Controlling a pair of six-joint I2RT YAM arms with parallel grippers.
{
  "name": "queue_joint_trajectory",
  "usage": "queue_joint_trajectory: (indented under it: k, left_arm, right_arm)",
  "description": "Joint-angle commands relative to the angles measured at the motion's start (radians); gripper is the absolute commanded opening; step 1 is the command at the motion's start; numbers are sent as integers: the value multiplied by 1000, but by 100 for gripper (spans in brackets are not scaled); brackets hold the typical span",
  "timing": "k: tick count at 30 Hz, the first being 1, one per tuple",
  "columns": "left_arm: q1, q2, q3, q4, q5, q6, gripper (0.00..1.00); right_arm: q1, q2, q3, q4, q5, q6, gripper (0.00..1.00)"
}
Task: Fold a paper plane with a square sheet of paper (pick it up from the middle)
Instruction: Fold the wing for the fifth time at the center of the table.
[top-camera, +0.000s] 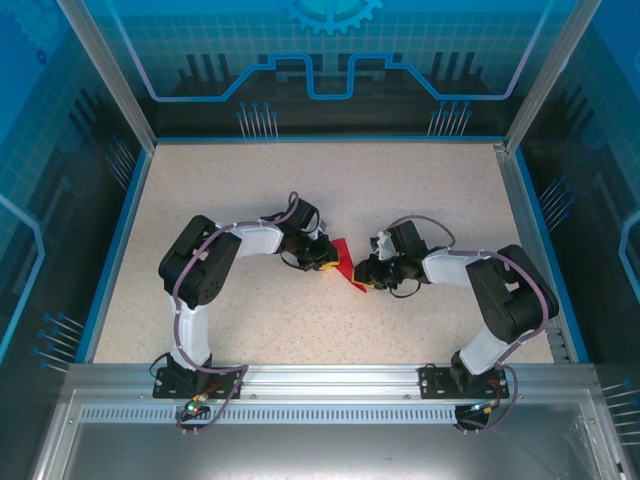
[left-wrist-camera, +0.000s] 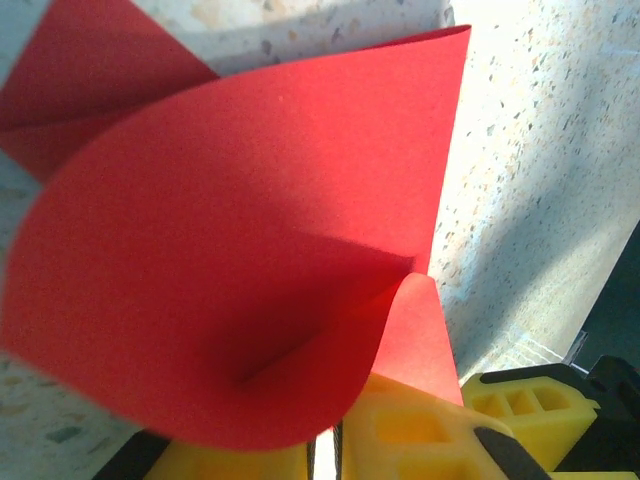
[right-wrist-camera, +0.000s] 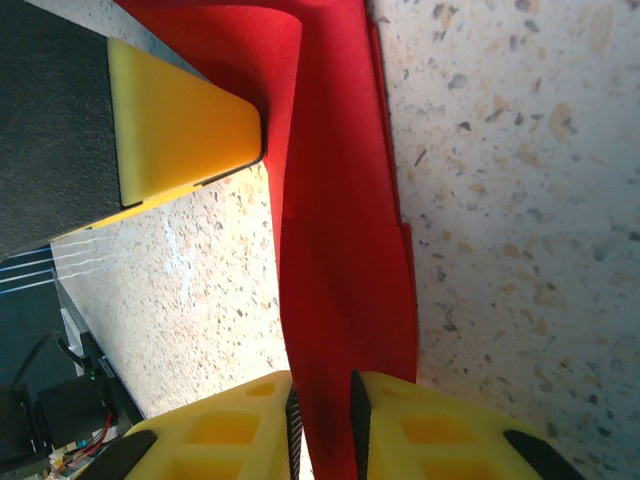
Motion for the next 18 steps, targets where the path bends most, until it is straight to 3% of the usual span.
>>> queue_joint_trajectory:
  k: [1,10,18]
  left_arm:
    - [-3,20,28,-38,-7,19,15]
    - [-4,-23,44,-14,12,30,17]
    - [-6,-108,-24,83,60,16,26]
  right_arm:
    - [-5,-3,9,-40,-22,-19,18]
    - [3,67,-5,-20,-26,-9,15]
    - [7,93,-4,-10,-22,-4,12]
